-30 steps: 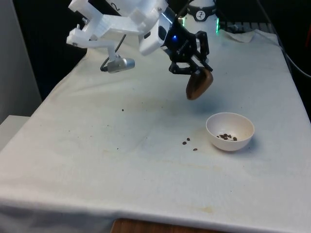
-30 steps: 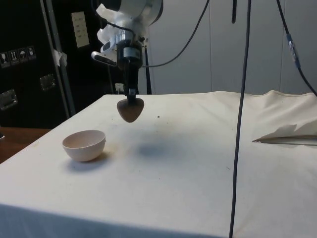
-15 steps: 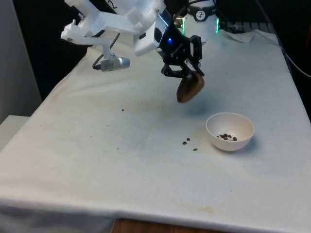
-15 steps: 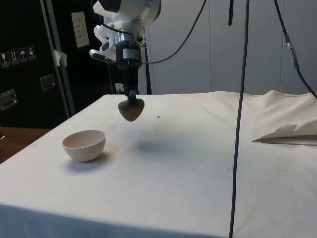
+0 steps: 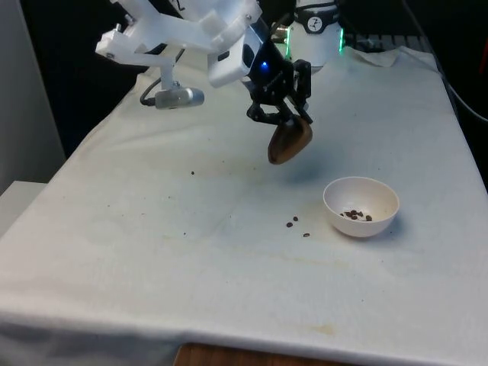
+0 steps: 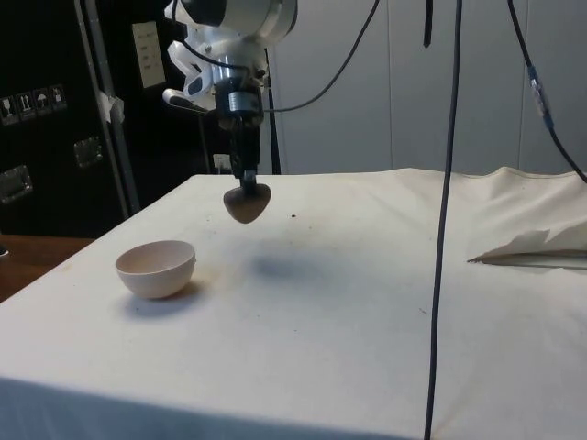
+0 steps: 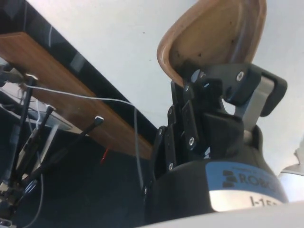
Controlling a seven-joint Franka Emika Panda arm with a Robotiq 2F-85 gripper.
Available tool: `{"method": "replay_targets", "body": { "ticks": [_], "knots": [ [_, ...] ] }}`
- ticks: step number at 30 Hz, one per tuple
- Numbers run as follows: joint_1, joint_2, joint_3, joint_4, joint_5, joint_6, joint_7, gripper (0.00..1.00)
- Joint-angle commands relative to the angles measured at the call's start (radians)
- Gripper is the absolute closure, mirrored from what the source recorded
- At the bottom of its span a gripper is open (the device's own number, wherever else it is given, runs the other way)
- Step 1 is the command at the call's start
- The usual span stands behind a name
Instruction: Pour the coffee beans from the cup into the bowl.
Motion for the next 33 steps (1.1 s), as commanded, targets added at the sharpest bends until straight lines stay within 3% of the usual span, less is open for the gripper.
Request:
{"method": "replay_targets", "body": {
  "ticks": [1, 2, 8, 9, 10, 17, 18, 19, 24, 25, 26, 27, 33],
  "knots": [
    [0.001, 0.0, 0.0, 0.0, -0.006, 0.002, -0.001, 0.97],
    [0.01, -0.009, -0.005, -0.011, -0.026, 0.025, 0.0, 0.97],
    [0.013, -0.016, -0.005, -0.015, -0.057, 0.039, -0.003, 0.97],
    [0.005, -0.006, 0.0, -0.003, -0.048, 0.02, -0.007, 0.97],
    [0.014, -0.016, -0.005, -0.016, -0.061, 0.041, -0.002, 0.97],
    [0.017, -0.023, -0.006, -0.019, -0.095, 0.056, 0.002, 0.97],
    [0.008, -0.013, 0.0, -0.007, -0.087, 0.037, -0.005, 0.97],
    [0.017, -0.024, -0.006, -0.019, -0.1, 0.057, 0.003, 0.97],
    [0.02, -0.036, -0.005, -0.033, -0.128, 0.068, -0.002, 0.97],
    [0.02, -0.039, -0.005, -0.036, -0.134, 0.071, -0.003, 0.97],
    [0.011, -0.028, 0.0, -0.021, -0.121, 0.045, -0.006, 0.97],
    [0.021, -0.041, -0.005, -0.04, -0.139, 0.074, -0.004, 0.97],
    [0.024, -0.052, -0.003, -0.057, -0.175, 0.098, -0.015, 0.97]
  ]
}}
